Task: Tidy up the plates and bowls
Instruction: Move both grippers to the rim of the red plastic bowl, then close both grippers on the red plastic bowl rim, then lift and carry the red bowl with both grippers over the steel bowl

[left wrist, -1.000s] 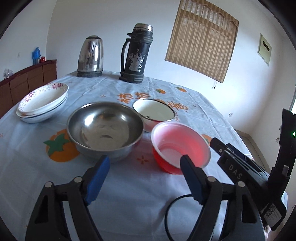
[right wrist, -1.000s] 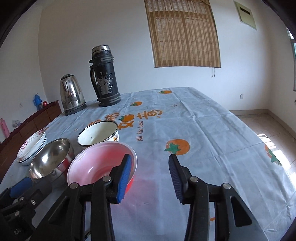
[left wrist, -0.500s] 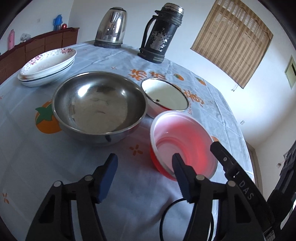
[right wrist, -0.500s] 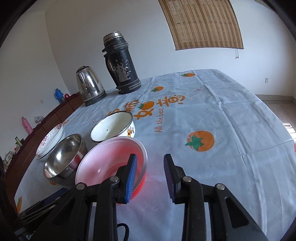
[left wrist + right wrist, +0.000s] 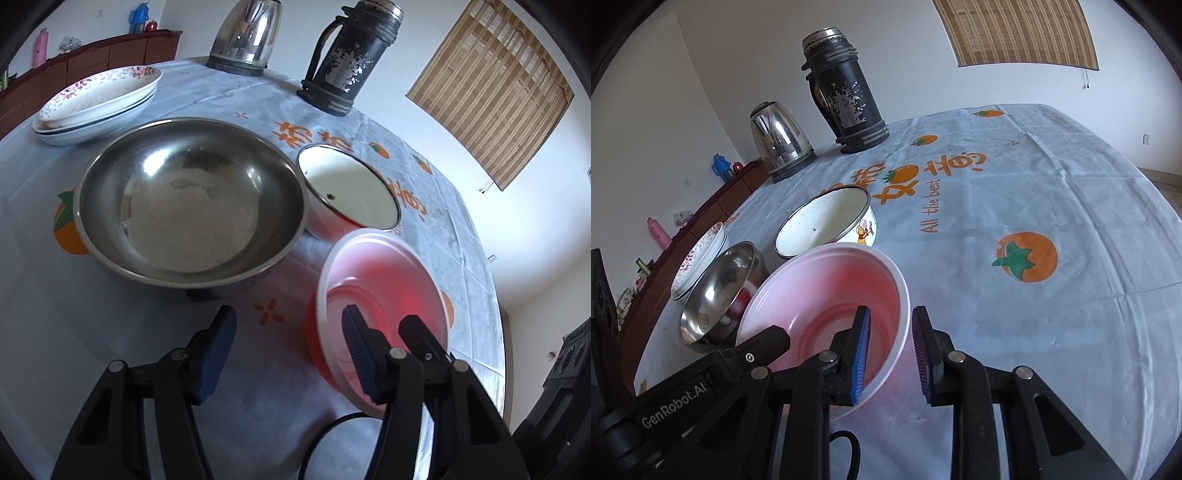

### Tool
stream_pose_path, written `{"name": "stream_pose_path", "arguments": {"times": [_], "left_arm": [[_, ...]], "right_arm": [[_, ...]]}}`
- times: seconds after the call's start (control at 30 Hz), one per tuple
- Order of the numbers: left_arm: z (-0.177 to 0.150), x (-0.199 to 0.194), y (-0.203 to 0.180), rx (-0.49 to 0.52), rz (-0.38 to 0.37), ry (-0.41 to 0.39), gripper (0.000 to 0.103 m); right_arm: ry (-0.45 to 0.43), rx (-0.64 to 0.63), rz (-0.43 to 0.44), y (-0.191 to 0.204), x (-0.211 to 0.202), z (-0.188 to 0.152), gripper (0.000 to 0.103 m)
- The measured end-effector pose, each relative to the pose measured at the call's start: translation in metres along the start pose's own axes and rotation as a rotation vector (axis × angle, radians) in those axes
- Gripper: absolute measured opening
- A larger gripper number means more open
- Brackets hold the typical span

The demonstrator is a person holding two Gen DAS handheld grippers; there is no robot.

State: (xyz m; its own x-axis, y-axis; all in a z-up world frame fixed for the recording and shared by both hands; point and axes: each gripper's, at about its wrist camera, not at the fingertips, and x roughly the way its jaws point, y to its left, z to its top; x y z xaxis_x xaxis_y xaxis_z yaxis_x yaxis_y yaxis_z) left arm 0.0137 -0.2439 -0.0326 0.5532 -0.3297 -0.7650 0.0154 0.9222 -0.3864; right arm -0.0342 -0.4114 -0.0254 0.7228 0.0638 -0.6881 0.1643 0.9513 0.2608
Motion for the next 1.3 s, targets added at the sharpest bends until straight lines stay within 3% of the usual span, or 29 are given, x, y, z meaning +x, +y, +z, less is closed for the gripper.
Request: {"name": "stream_pose_path", "arguments": {"times": [0.17, 0.37, 0.53, 0.7, 0.97, 1.2, 1.3], "left_arm": [[0.000, 0.007, -0.001, -0.008, 0.007, 0.022, 0.058], [0.001, 0.008, -0.001, -0.002, 0.002, 0.023, 0.054], [0.001, 0.011, -0.009, 0.072, -0.071, 0.058, 0.029], [-0.002, 0.012, -0.009, 0.130, -0.121, 0.088, 0.020], [0.000, 0.014, -0.012, 0.194, -0.147, 0.087, 0.020], [-0.002, 0.015, -0.013, 0.213, -0.086, 0.058, 0.026], [-0.002, 0.012, -0.014, 0.240, -0.039, 0.043, 0.036]], "right_arm": [[0.021, 0.000, 0.000, 0.000, 0.003, -0.002, 0.011], [0.027, 0.001, 0.007, 0.000, 0.001, -0.003, 0.010], [0.040, 0.062, 0.079, -0.010, -0.009, -0.006, 0.008], [0.055, 0.116, 0.072, -0.020, -0.009, -0.008, 0.008], [0.039, 0.133, 0.057, -0.022, -0.009, -0.007, 0.008], [0.018, 0.105, 0.040, -0.017, -0.015, -0.008, 0.010], [0.014, 0.096, 0.035, -0.016, -0.016, -0.008, 0.010]]}}
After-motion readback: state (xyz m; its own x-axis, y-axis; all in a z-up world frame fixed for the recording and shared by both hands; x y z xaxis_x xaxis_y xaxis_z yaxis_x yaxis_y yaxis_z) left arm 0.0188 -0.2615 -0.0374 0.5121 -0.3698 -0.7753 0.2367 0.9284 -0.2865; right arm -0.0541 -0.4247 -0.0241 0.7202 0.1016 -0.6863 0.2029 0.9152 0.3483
